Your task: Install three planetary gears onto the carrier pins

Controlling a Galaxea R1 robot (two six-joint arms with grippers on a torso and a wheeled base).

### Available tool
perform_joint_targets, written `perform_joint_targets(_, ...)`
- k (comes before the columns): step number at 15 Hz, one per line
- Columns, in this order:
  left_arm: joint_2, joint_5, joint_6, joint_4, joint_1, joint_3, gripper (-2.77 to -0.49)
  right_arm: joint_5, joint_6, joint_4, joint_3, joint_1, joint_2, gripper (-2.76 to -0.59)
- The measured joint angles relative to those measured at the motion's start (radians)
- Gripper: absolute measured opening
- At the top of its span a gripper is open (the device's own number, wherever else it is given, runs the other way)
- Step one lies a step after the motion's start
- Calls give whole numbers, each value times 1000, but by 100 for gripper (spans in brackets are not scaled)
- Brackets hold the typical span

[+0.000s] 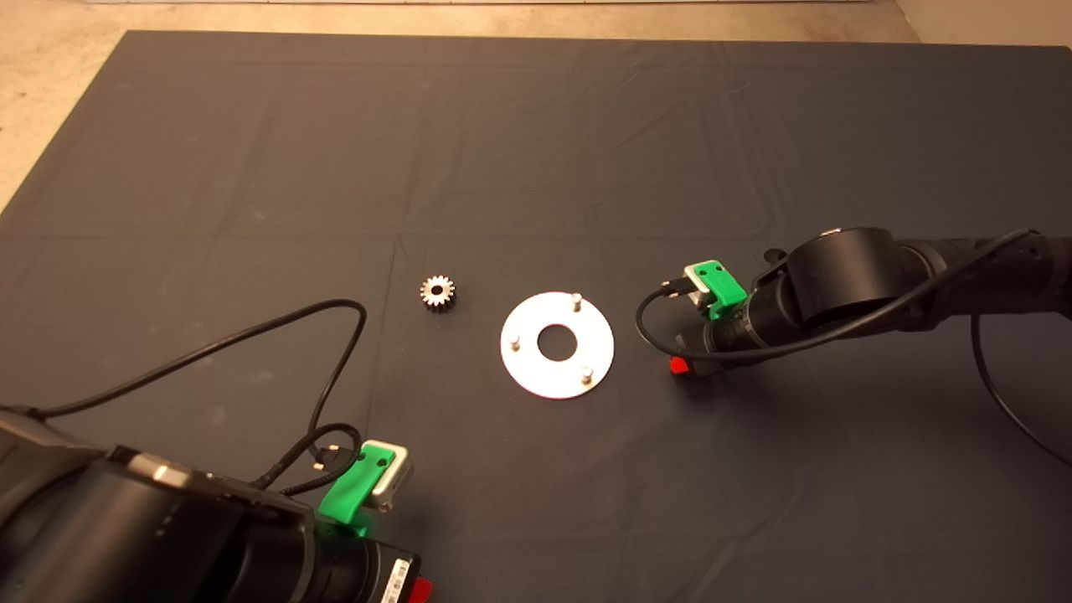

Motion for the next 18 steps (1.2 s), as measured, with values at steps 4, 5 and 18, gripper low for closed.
perform_joint_targets(4, 0, 0, 0, 0, 0, 0, -177, 5, 3, -12, 0, -6, 0, -195)
perform_joint_targets(5, 0, 0, 0, 0, 0, 0, -177, 6, 3, -16, 0, -9, 0, -195)
perform_joint_targets(18, 0, -2, 0, 0, 0, 0, -177, 14, 3, -48, 0, -33, 0, -234)
